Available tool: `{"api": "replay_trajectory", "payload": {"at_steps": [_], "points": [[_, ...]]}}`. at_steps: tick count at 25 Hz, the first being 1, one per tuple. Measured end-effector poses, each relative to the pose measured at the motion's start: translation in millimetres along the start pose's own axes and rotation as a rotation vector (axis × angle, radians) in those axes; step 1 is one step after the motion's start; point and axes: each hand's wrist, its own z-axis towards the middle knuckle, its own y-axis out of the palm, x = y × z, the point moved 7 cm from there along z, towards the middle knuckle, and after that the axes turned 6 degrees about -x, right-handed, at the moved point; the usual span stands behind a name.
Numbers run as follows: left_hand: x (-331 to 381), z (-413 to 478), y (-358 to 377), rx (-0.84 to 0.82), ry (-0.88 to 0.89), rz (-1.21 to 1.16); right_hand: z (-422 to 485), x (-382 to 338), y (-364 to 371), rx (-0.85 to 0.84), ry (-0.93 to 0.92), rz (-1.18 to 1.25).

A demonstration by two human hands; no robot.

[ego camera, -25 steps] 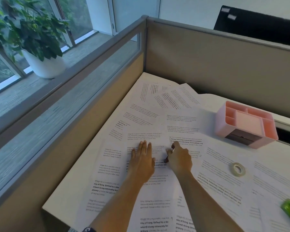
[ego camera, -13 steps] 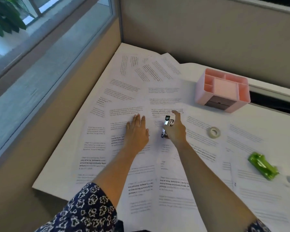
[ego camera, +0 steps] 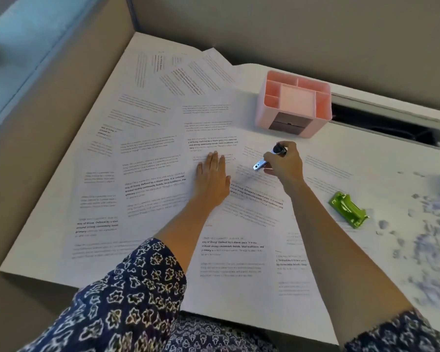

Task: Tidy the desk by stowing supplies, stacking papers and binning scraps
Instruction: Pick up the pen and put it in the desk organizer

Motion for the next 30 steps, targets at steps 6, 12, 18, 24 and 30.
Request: {"api": "replay_trajectory", "payload": {"at_steps": [6, 12, 18, 24, 30], "points": [[30, 19, 12, 0.052, -0.032, -0.020, 23, -31, -34, 0.031, -0.132, -0.011], [39, 26, 29, 0.160, -0.052, 0.017, 65, -74, -46, 0.048, -0.282, -0.072], [37, 24, 34, 0.221, -0.066, 0.036, 105, -117, -41, 0.053, -0.502, -0.282], [37, 25, 34, 0.223, -0.081, 0.048, 135, -116, -29, 0.013, -0.503, -0.532], [37, 25, 35, 0.217, -0.090, 0.061, 142, -101, -12, -0.076, -0.518, -0.723]]}}
